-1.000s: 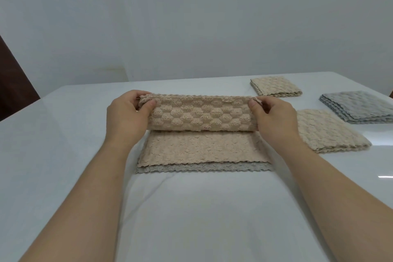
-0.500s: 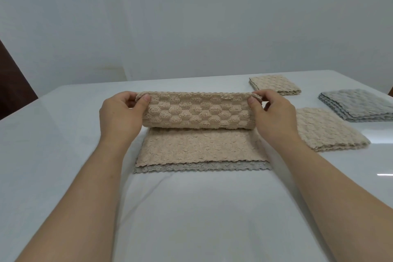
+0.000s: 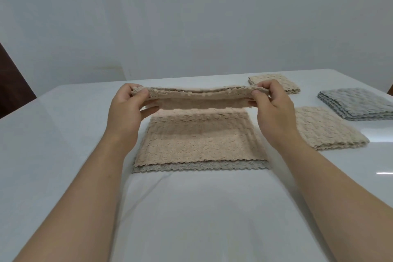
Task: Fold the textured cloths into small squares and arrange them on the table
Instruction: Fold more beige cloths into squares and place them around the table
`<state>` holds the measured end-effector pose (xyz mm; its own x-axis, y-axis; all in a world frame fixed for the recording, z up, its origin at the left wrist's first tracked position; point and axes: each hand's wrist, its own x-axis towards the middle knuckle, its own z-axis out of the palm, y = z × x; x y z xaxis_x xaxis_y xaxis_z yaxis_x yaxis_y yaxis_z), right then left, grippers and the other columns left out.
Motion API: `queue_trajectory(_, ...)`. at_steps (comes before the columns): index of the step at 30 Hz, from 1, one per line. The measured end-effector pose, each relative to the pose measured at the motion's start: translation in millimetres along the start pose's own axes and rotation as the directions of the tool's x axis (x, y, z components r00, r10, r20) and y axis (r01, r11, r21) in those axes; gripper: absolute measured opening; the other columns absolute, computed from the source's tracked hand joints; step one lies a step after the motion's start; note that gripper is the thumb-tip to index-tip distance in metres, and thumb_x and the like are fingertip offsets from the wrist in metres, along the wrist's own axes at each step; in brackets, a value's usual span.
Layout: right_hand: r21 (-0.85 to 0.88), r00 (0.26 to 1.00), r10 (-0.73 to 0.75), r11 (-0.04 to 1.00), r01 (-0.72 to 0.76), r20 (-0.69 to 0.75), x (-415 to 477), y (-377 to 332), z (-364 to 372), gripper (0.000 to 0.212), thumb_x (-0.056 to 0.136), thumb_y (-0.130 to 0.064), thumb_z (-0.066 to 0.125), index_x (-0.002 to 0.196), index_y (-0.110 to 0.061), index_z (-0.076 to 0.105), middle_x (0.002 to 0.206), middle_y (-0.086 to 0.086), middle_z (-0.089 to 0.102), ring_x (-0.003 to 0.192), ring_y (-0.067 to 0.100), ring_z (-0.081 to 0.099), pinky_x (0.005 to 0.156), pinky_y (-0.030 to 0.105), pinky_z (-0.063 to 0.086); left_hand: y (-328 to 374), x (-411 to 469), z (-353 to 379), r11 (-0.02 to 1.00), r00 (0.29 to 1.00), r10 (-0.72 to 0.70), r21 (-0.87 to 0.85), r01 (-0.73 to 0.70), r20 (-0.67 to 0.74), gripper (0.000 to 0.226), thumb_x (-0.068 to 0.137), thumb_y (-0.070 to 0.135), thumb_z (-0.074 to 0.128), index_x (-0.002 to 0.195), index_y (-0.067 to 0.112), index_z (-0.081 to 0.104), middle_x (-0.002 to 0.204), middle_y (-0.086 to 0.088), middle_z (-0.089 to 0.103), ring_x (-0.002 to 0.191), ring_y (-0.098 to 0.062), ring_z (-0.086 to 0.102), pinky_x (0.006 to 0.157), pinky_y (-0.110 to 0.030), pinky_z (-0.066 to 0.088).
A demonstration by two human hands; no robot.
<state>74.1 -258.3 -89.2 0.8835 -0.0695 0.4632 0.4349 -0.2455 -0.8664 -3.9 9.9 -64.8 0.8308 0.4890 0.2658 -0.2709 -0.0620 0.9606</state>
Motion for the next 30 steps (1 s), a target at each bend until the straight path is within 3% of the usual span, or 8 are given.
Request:
queue_trajectory(3,0.006,1.0,0.018,1.0,-0.018,0.006,-2,-7,-2,0.016,0.09,-0.022,0.05,0.089,-0.017,0.065,0.091,0.011,0.069,0.091,0.037,0.065,0.087,0.057,0.054,-2,1,-1,0.999,1.0,-0.002,0.04,0.002,0.017,0.018,0.095,0.006,0.051,0.079,0.014,0.055,0.093,-0.01,0.068,0.097,-0.03,0.07,0.094,-0.048,0.058)
queue_trajectory(6,-0.11,0.999,0.023,0.994,-0.02,0.027,-3,-8,-3,0.022,0.089,-0.017,0.046,0.083,-0.009,0.065,0.091,0.008,0.071,0.086,0.027,0.064,0.074,0.041,0.052,-3,0,-1,0.974,1.0,-0.024,0.227,0.021,0.01,0.011,0.078,0.013,0.053,0.073,0.004,0.058,0.096,-0.014,0.074,0.099,-0.035,0.071,0.094,-0.051,0.058)
queue_trajectory(10,-0.244,0.999,-0.006,0.97,0.014,0.036,-6,-10,-3,0.027,0.087,-0.016,0.048,0.062,-0.008,0.043,0.059,0.0,0.046,0.058,0.018,0.038,0.054,0.034,0.03,-1,-3,-2,0.873,0.999,-0.03,0.486,0.033,-0.014,0.043,0.059,0.037,0.054,0.073,-0.004,0.057,0.088,-0.022,0.071,0.086,-0.04,0.07,0.085,-0.058,0.059)
queue_trajectory(15,-0.433,0.995,0.038,0.901,0.007,0.095,-7,-10,-3,0.029,0.081,-0.022,0.048,0.057,-0.015,0.034,0.053,-0.001,0.035,0.053,0.02,0.031,0.052,0.03,0.025,-1,-4,-4,0.771,0.995,-0.101,0.632,0.076,0.003,0.05,0.053,0.041,0.052,0.072,-0.004,0.055,0.088,-0.026,0.069,0.073,-0.041,0.067,0.082,-0.061,0.059)
queue_trajectory(18,-0.552,0.985,0.099,0.834,-0.002,0.145,-9,-11,-2,0.031,0.081,-0.022,0.049,0.055,-0.016,0.033,0.051,0.0,0.035,0.05,0.022,0.031,0.05,0.028,0.022,-2,-5,-2,0.707,0.993,-0.116,0.702,0.08,0.003,0.034,0.057,0.036,0.053,0.061,0.003,0.046,0.073,-0.026,0.057,0.063,-0.024,0.055,0.073,-0.049,0.059)
queue_trajectory(20,-0.584,0.982,0.111,0.812,-0.002,0.15,-9,-13,-3,0.033,0.083,-0.021,0.05,0.054,-0.016,0.034,0.052,0.0,0.036,0.049,0.022,0.032,0.049,0.028,0.021,-2,-10,2,0.658,0.994,-0.11,0.751,0.052,0.027,0.025,0.063,0.033,0.055,0.057,0.015,0.038,0.065,-0.013,0.045,0.062,-0.023,0.048,0.062,-0.037,0.044)
queue_trajectory(25,-0.582,0.976,0.127,0.813,0.0,0.178,-9,-11,-3,0.034,0.085,-0.023,0.047,0.055,-0.014,0.035,0.054,0.003,0.041,0.049,0.024,0.034,0.049,0.029,0.023,-5,-10,2,0.638,0.994,-0.104,0.769,0.037,0.038,0.027,0.065,0.036,0.058,0.059,0.016,0.042,0.061,-0.003,0.049,0.077,-0.038,0.07,0.063,-0.033,0.041)
queue_trajectory(30,-0.634,0.957,0.178,0.773,0.006,0.227,-8,-9,-4,0.031,0.086,-0.023,0.044,0.057,-0.011,0.04,0.062,0.008,0.048,0.054,0.026,0.039,0.05,0.029,0.026,-5,-9,1,0.609,0.988,-0.15,0.791,0.058,0.043,0.028,0.077,0.031,0.063,0.062,0.013,0.048,0.062,-0.004,0.05,0.061,-0.023,0.045,0.06,-0.029,0.035)
